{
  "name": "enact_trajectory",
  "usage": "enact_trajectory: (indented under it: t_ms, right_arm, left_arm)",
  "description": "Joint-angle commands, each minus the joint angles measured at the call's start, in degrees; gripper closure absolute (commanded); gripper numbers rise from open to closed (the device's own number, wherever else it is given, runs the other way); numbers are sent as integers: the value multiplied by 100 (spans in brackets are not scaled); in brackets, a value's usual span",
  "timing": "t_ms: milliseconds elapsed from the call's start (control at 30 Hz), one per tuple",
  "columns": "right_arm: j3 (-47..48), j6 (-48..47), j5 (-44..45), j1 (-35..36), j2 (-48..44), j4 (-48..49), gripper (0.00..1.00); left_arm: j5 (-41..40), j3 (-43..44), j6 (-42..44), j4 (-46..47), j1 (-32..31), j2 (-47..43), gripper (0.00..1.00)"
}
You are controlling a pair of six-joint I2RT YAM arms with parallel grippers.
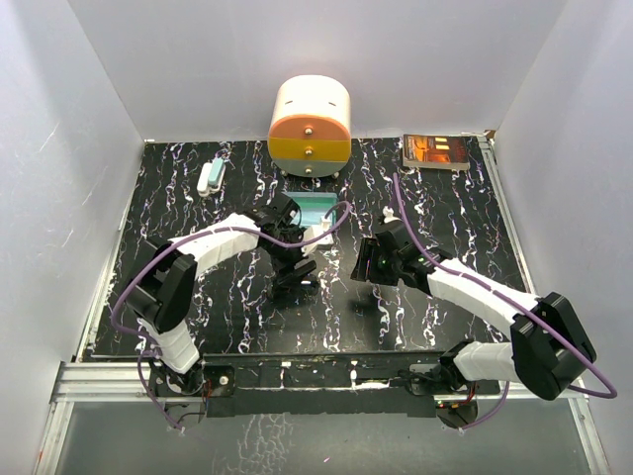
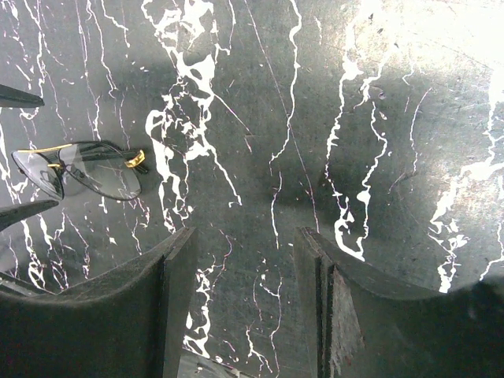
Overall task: Organize the sunglasses
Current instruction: Pick up the sunglasses from the center of the board.
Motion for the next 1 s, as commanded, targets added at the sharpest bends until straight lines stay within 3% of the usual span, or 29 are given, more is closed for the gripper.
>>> enact_trajectory:
  t_ms: [0, 600, 833, 967]
  right_arm:
    - [127, -46, 20, -19, 42, 335, 44]
    - [149, -73, 62, -25, 154, 343, 44]
    - [137, -47, 94, -20, 99, 339, 44]
    - [145, -38, 98, -21, 124, 334, 45]
  left_arm:
    - [-102, -55, 41, 19, -57, 137, 33]
    - [-277, -307, 53, 200, -64, 263, 37]
    - [-251, -246, 2, 191, -73, 350, 47]
    - [-277, -235, -53, 186, -88, 399, 61]
